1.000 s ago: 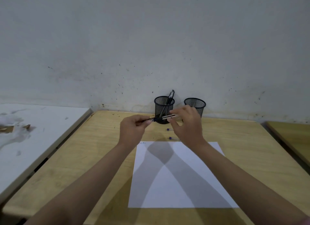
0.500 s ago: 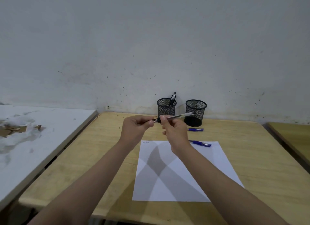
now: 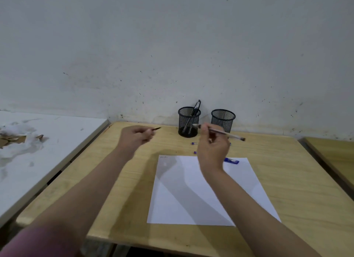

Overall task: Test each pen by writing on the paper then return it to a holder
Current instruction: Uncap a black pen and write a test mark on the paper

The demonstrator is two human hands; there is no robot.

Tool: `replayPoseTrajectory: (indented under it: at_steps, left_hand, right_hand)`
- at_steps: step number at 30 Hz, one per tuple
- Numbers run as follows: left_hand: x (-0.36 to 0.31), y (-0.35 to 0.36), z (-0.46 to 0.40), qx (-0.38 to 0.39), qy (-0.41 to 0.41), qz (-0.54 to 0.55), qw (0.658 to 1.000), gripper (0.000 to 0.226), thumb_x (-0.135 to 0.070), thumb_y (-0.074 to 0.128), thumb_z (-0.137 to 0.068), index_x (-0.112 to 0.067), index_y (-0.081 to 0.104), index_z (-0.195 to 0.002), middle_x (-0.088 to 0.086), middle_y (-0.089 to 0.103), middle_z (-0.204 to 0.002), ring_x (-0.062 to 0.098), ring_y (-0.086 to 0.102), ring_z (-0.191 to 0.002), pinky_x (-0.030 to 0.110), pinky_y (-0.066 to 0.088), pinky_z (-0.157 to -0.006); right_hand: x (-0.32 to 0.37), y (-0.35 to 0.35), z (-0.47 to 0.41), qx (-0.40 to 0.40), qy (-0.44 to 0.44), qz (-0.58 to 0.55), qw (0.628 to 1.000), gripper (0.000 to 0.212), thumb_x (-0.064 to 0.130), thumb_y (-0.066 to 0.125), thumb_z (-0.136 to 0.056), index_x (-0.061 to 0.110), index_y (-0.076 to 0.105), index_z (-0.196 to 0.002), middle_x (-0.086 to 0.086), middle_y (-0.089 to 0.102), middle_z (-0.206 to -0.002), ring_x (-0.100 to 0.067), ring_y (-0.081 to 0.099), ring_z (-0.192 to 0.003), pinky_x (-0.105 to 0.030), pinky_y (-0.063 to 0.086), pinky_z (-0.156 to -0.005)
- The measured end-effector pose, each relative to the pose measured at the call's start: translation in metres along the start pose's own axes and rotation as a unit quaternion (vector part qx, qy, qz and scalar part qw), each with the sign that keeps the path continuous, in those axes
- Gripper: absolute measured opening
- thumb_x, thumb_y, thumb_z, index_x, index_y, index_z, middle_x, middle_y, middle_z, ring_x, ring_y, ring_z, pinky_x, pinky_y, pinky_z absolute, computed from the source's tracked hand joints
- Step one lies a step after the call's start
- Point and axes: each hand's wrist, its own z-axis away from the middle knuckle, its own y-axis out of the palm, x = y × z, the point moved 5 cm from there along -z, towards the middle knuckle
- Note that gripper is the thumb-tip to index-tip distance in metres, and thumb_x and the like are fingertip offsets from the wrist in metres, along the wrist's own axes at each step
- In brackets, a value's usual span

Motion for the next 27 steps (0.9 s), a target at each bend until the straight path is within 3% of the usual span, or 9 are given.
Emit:
replayPoseTrajectory:
  at_steps: [4,8,14,17,20,23,27]
  left_hand:
    - [0.013,-0.033,-0.006,-0.036,0.017,-0.153,0.987,0.012,-0.002,0.070,-0.077,-0.014,0.071,-0.076,-0.008,0.069,-0.061,0.008,0.060,-0.062,0.019,0.048,-0.066]
    - [0.028,-0.006,-0.006,-0.039,0.017,-0.233,0.972,0.005,-0.011,0.073,-0.077,-0.014,0.073,-0.080,-0.004,0.068,-0.074,0.004,0.056,-0.058,0.005,0.040,-0.047]
    - [0.054,0.007,-0.010,-0.031,0.005,-0.299,0.954,0.007,-0.017,0.074,-0.075,-0.017,0.074,-0.083,-0.006,0.067,-0.080,0.006,0.058,-0.078,0.008,0.037,-0.063]
    - [0.061,0.006,-0.010,-0.030,-0.001,-0.299,0.954,0.010,-0.015,0.073,-0.076,-0.015,0.074,-0.086,-0.002,0.070,-0.087,0.004,0.057,-0.078,0.007,0.037,-0.063]
    - [0.060,0.005,-0.008,-0.016,0.012,-0.273,0.962,0.015,-0.013,0.074,-0.075,-0.014,0.073,-0.091,-0.002,0.071,-0.099,0.006,0.061,-0.090,0.003,0.037,-0.073]
    - [0.056,0.003,-0.001,-0.012,0.025,-0.270,0.963,0.022,-0.019,0.073,-0.077,-0.015,0.071,-0.099,-0.003,0.069,-0.107,0.004,0.057,-0.098,0.011,0.036,-0.085]
    - [0.054,0.006,0.022,0.020,0.057,-0.288,0.956,0.029,-0.024,0.069,-0.081,-0.017,0.068,-0.108,-0.004,0.066,-0.114,0.007,0.056,-0.108,0.017,0.037,-0.091]
  right_hand:
    - [-0.010,-0.013,-0.020,0.025,0.039,-0.005,0.999,0.011,0.019,0.061,-0.091,0.014,0.066,-0.082,-0.004,0.060,-0.069,-0.009,0.053,-0.059,-0.024,0.046,-0.059]
    - [-0.032,0.001,-0.003,0.071,0.095,-0.006,0.993,0.017,0.021,0.062,-0.090,0.022,0.066,-0.074,-0.004,0.064,-0.067,-0.014,0.057,-0.062,-0.032,0.049,-0.065]
    - [-0.043,0.004,0.005,0.096,0.117,-0.013,0.988,0.014,0.017,0.063,-0.089,0.021,0.067,-0.076,-0.003,0.066,-0.068,-0.014,0.062,-0.067,-0.034,0.052,-0.070]
    - [-0.047,0.005,0.006,0.107,0.120,-0.001,0.987,0.012,0.017,0.064,-0.089,0.020,0.068,-0.078,-0.003,0.067,-0.069,-0.014,0.063,-0.068,-0.035,0.054,-0.072]
    - [-0.051,0.007,0.007,0.113,0.129,0.011,0.985,0.010,0.018,0.064,-0.088,0.018,0.068,-0.079,-0.004,0.068,-0.070,-0.014,0.064,-0.069,-0.035,0.055,-0.074]
    - [-0.054,0.009,0.009,0.120,0.132,0.023,0.984,0.011,0.018,0.065,-0.087,0.020,0.067,-0.077,-0.004,0.069,-0.072,-0.015,0.065,-0.070,-0.037,0.056,-0.075]
    - [-0.060,0.014,0.009,0.143,0.137,0.047,0.979,0.004,0.015,0.070,-0.083,0.016,0.071,-0.079,-0.004,0.069,-0.071,-0.014,0.061,-0.065,-0.038,0.055,-0.073]
